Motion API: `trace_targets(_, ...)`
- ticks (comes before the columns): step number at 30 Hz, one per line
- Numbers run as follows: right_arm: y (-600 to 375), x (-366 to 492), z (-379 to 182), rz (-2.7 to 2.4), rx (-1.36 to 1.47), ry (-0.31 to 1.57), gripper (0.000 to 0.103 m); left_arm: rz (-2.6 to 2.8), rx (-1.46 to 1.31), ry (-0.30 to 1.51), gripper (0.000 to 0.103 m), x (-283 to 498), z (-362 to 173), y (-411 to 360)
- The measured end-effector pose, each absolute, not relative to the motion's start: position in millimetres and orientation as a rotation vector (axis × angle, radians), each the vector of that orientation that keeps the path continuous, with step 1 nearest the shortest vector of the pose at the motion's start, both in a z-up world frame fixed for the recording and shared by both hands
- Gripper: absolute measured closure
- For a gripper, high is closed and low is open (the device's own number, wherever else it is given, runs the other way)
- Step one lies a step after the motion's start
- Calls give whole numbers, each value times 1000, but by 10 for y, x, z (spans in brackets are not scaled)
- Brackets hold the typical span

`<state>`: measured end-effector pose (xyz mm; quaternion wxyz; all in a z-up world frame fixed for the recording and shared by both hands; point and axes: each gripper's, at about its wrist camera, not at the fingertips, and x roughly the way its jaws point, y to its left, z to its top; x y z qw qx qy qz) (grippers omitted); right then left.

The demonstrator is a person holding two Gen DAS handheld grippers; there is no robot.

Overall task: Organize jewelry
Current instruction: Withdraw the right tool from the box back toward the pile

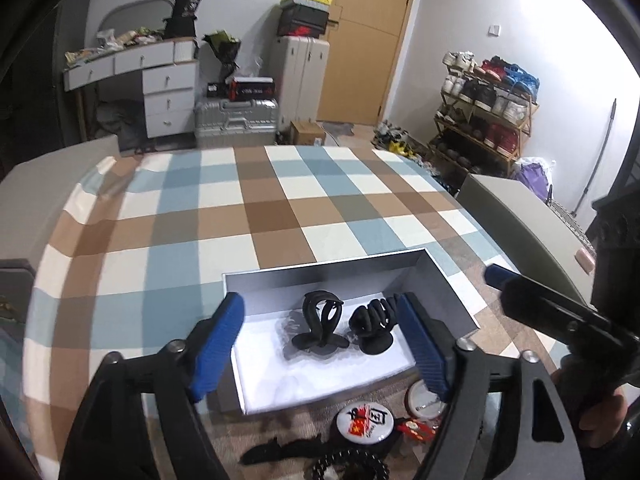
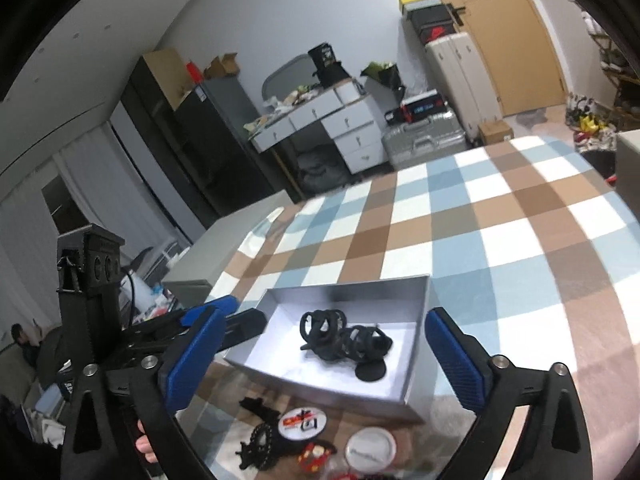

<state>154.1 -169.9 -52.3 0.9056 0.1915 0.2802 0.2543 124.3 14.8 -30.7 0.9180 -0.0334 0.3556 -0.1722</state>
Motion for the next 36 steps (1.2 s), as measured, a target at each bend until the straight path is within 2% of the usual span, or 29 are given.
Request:
trace_targets(16, -1681, 831, -351, 475, 232, 471, 0, -197, -62, 607, 16, 775, -251, 268)
trace_targets(18, -1685, 768, -374, 471, 228, 469, 0, -181, -60, 601, 6, 730, -254, 274)
trace_targets(20, -1683, 735, -419, 467, 220, 487, 0, -159, -62, 580, 1, 655, -267, 285)
trace_targets(25, -1680, 678, -590, 462, 205, 545, 0, -124, -66, 553, 1, 555, -336, 314)
trace_targets(36, -1634, 650, -957, 405, 128, 668, 0, -92, -92, 645, 1, 435, -721, 399)
